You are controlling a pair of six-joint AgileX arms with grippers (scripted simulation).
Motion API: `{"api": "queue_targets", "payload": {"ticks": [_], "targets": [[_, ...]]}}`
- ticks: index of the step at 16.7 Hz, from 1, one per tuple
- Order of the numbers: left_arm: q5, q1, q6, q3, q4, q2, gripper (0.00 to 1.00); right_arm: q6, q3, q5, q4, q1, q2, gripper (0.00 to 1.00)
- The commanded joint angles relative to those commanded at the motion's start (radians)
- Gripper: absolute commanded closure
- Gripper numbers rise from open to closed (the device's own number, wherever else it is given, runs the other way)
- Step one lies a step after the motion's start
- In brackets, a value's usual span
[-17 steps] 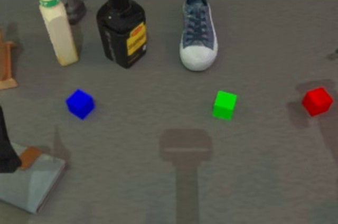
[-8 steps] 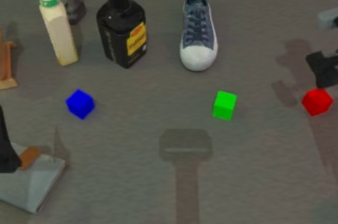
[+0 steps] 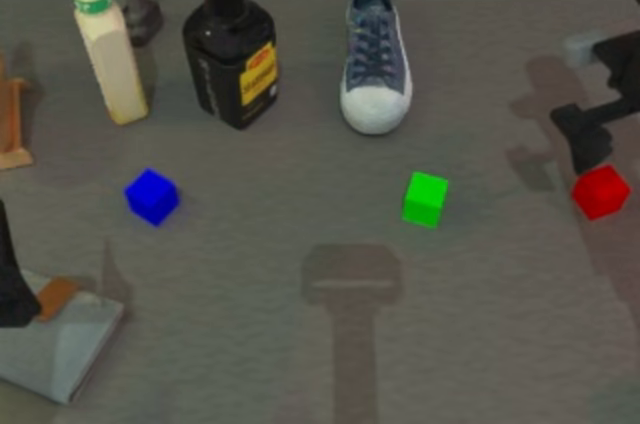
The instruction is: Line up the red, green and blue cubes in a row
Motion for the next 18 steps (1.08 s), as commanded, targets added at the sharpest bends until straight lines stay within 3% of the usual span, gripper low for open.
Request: {"api": "queue_targets", "payload": {"ticks": [6,13,18], "targets": [[0.000,0.000,0.000,0.000,0.000,0.000,0.00,-0.001,-0.015,0.000,0.019,-0.003,0.005,0.00],[0.000,0.000,0.000,0.000,0.000,0.000,0.00,0.003,-0.152,0.001,0.273,0.001,0.116,0.00],[0.000,0.000,0.000,0.000,0.000,0.000,0.00,0.003,-0.164,0.001,0.293,0.001,0.129,0.00]]}}
